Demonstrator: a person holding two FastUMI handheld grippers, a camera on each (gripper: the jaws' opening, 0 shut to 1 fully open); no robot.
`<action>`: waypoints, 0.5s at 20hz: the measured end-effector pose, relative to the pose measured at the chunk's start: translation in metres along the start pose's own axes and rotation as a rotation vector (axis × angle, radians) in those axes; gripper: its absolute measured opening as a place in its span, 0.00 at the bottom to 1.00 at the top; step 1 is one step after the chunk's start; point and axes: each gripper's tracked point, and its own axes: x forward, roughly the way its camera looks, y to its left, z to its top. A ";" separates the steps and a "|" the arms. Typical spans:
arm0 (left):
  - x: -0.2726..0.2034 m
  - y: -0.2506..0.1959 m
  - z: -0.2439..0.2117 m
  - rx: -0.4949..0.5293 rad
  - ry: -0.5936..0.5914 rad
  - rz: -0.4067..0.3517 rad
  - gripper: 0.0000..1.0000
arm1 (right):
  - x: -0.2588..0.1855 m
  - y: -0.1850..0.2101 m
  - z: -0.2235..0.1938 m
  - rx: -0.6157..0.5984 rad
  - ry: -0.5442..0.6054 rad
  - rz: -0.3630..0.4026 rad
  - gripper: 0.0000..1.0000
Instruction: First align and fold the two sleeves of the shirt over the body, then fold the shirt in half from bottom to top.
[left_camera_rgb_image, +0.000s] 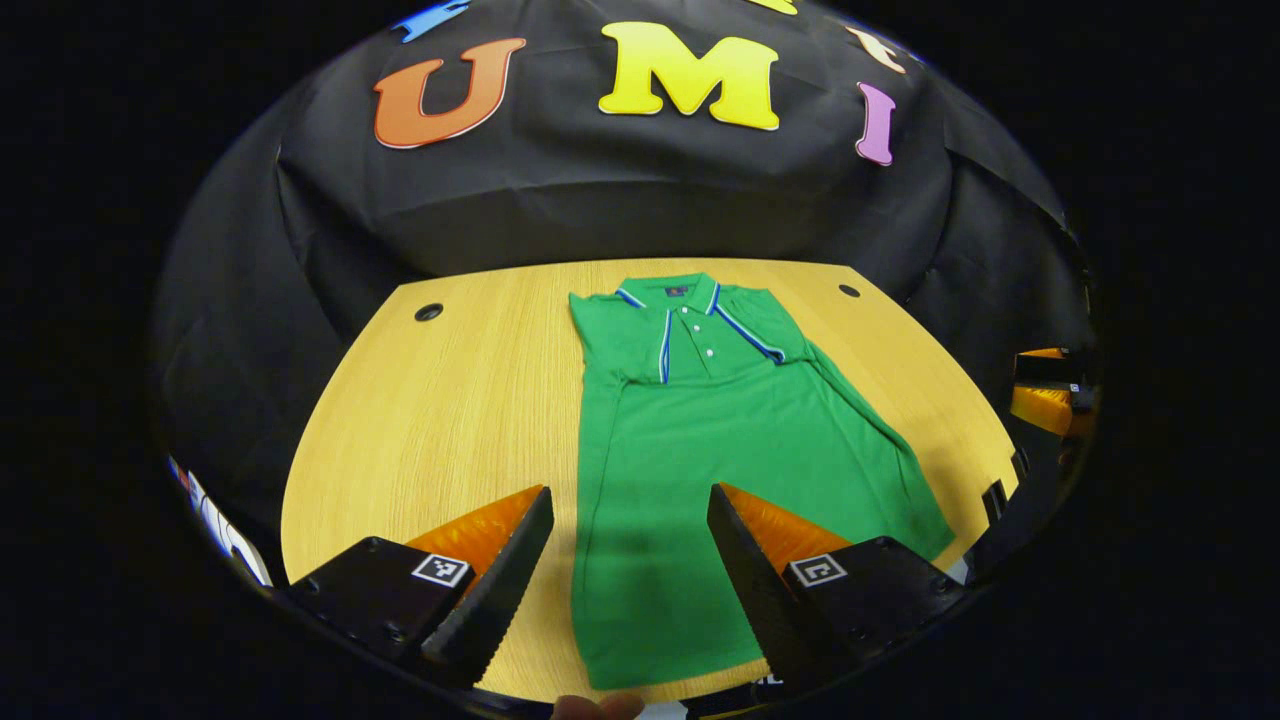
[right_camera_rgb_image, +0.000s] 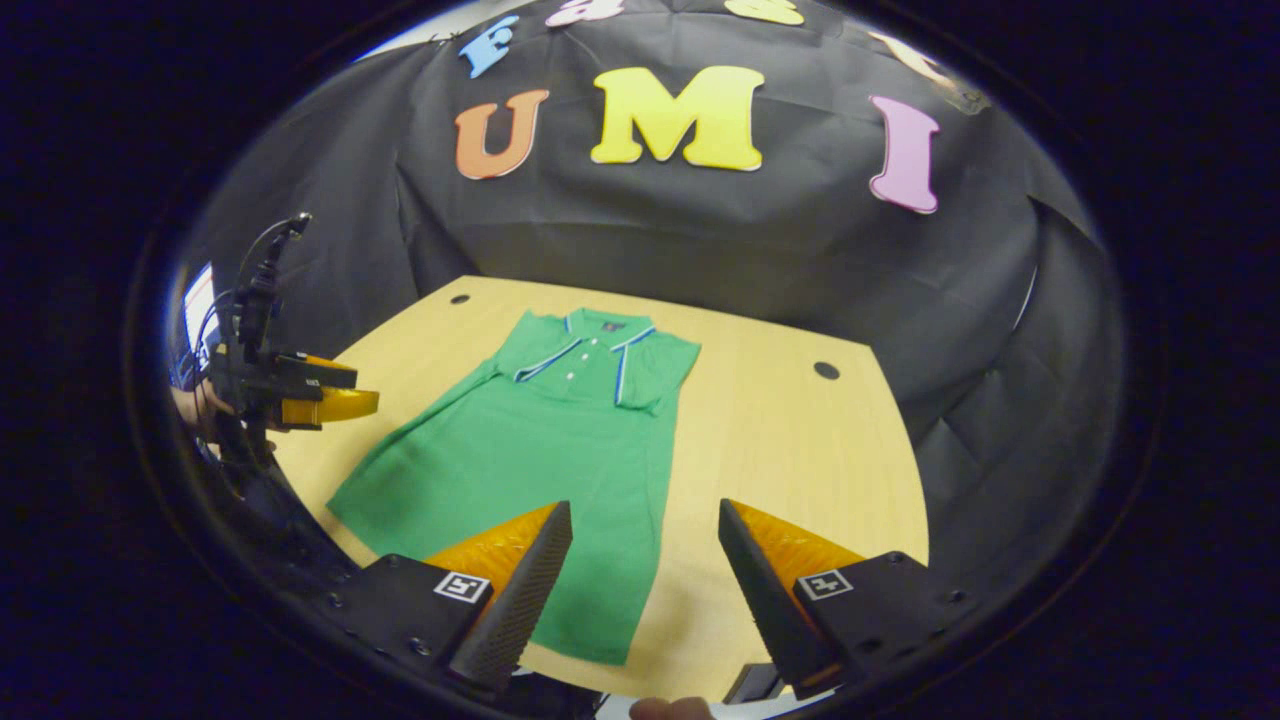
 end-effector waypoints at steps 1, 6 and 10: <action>-0.006 -0.002 -0.015 -0.003 0.027 -0.008 1.00 | -0.001 0.005 -0.013 -0.008 0.028 0.011 0.96; -0.029 -0.011 -0.094 0.046 0.187 -0.062 1.00 | 0.001 0.020 -0.096 -0.064 0.230 0.081 0.94; -0.028 -0.006 -0.136 0.028 0.283 -0.055 1.00 | 0.001 0.019 -0.140 -0.050 0.334 0.079 0.95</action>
